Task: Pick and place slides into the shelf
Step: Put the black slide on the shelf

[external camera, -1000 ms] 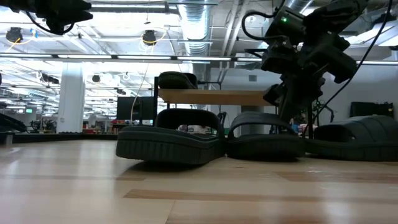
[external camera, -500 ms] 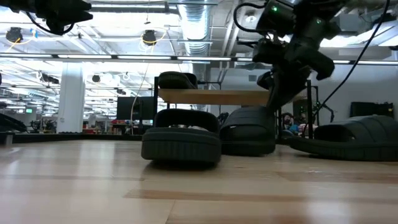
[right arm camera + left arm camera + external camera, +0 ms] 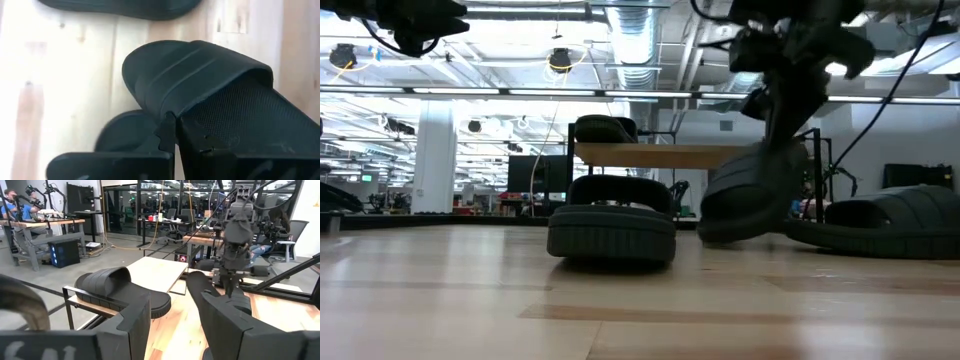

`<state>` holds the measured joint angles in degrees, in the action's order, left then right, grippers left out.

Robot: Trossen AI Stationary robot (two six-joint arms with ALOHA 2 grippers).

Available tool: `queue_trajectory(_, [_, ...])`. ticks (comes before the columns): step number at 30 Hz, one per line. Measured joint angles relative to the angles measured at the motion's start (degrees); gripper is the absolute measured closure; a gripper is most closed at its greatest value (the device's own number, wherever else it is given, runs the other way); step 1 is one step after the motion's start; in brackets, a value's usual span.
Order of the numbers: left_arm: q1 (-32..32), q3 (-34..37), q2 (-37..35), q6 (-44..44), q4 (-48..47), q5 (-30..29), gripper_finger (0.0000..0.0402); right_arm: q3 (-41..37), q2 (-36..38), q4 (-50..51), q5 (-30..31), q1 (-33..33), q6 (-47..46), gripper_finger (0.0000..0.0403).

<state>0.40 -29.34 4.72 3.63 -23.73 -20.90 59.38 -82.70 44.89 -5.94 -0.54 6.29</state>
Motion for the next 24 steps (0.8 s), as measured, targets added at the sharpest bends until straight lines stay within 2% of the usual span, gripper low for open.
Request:
queue_trajectory(7, [0.0, 0.0, 0.0, 0.2, -0.3, 0.0, 0.0248, 4.6, 0.2, 4.4, -0.6, 5.3, -3.9, 0.0402])
queue_trajectory(13, [0.0, 0.0, 0.0, 0.7, -1.0, 0.0, 0.0248, 5.6, 4.3, 1.9, 1.5, 10.0, -6.3, 0.0402])
queue_trajectory(18, [0.0, 0.0, 0.0, 0.7, -1.1, 0.0, 0.0248, 5.6, 9.7, -4.9, 11.1, 14.3, -6.3, 0.0402])
queue_trajectory(24, [0.0, 0.0, 0.0, 1.6, -1.0, 0.0, 0.0248, 5.6, 14.8, -14.9, 29.8, 19.1, -3.4, 0.0402])
